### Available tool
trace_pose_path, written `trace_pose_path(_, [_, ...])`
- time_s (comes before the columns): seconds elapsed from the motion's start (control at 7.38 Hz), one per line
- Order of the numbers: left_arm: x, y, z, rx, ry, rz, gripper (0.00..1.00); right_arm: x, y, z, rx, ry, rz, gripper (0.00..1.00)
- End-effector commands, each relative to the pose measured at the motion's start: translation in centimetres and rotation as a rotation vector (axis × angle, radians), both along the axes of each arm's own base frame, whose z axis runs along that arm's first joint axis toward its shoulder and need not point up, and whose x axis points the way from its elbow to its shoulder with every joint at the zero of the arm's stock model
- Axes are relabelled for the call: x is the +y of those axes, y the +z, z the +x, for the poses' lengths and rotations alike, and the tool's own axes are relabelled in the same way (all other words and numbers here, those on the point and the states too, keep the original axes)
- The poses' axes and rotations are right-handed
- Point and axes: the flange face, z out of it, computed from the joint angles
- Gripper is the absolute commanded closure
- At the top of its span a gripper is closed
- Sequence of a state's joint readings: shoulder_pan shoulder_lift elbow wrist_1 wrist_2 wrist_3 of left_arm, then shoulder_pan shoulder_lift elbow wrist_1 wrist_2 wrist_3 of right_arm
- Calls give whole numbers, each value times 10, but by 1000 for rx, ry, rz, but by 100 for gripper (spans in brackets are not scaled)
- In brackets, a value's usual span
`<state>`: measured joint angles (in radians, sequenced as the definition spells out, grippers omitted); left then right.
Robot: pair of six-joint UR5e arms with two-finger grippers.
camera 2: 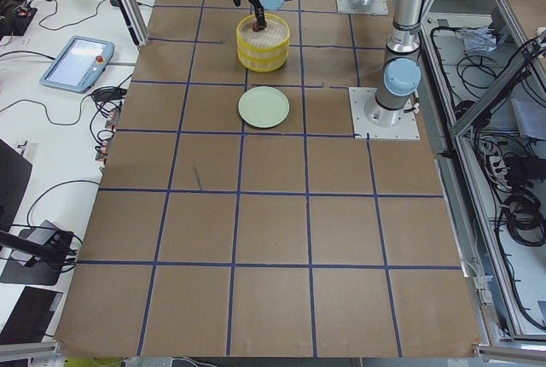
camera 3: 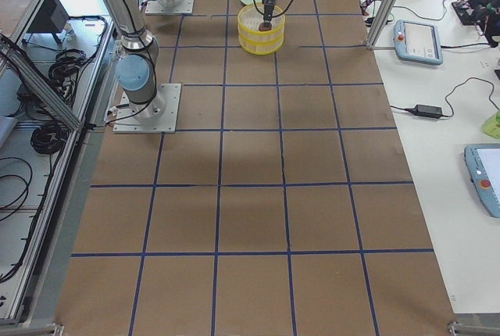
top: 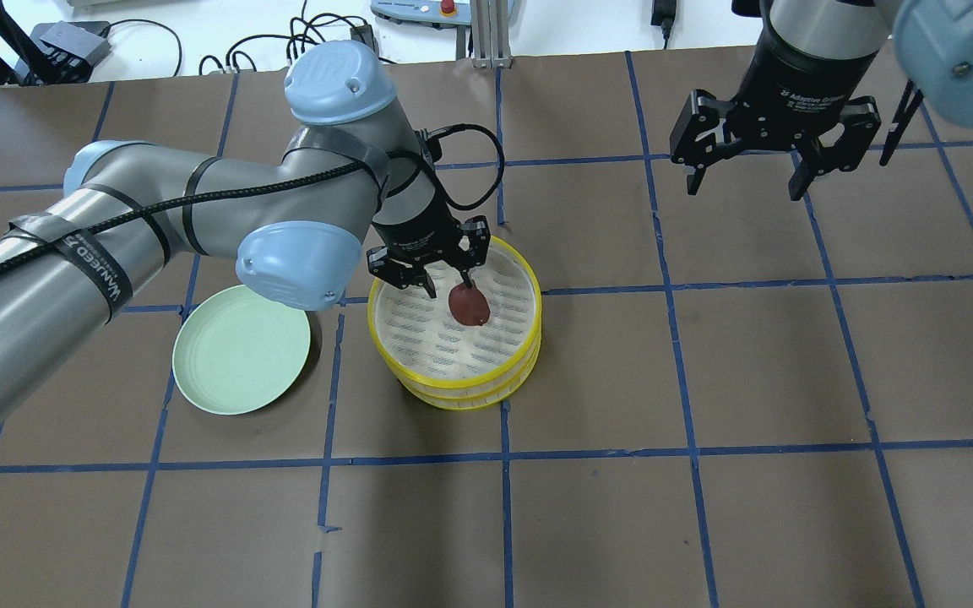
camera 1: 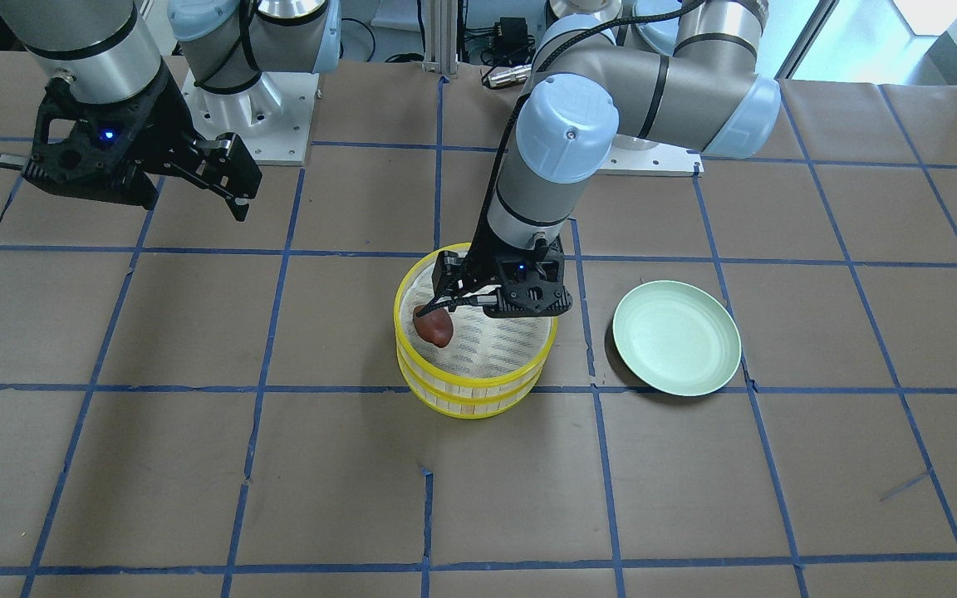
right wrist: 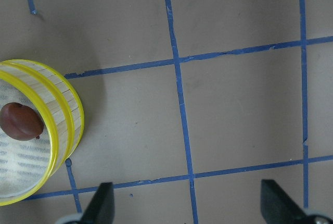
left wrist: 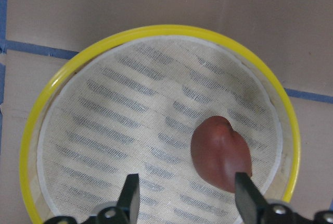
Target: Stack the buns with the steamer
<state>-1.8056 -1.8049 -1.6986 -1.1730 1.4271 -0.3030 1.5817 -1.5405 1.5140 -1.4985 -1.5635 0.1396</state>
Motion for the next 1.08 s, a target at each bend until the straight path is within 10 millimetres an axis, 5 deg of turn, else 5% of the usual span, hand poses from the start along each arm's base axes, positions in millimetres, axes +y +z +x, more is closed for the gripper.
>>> trace_pose_path(0.0, [-34, 59, 80, -74, -241, -39, 0, 0, 0, 0, 0, 0, 0, 0])
trace_pose_path(0.14, [-30, 102, 124, -67, -183, -25, 0, 0, 0, 0, 0, 0, 0, 0])
trace_pose_path(0.27, [-11, 136, 146, -68, -174, -16, 0, 0, 0, 0, 1, 0, 2, 0])
trace_pose_path(0.54, [29, 174, 156, -75, -169, -11, 0, 0, 0, 1, 0, 1, 2, 0])
trace_pose_path(0.68, [48, 178, 154, -72, -175, 16, 0, 0, 0, 0, 1, 0, 2, 0])
trace_pose_path(0.95, [52, 174, 151, -67, -181, 24, 0, 0, -2, 0, 1, 0, 5, 0])
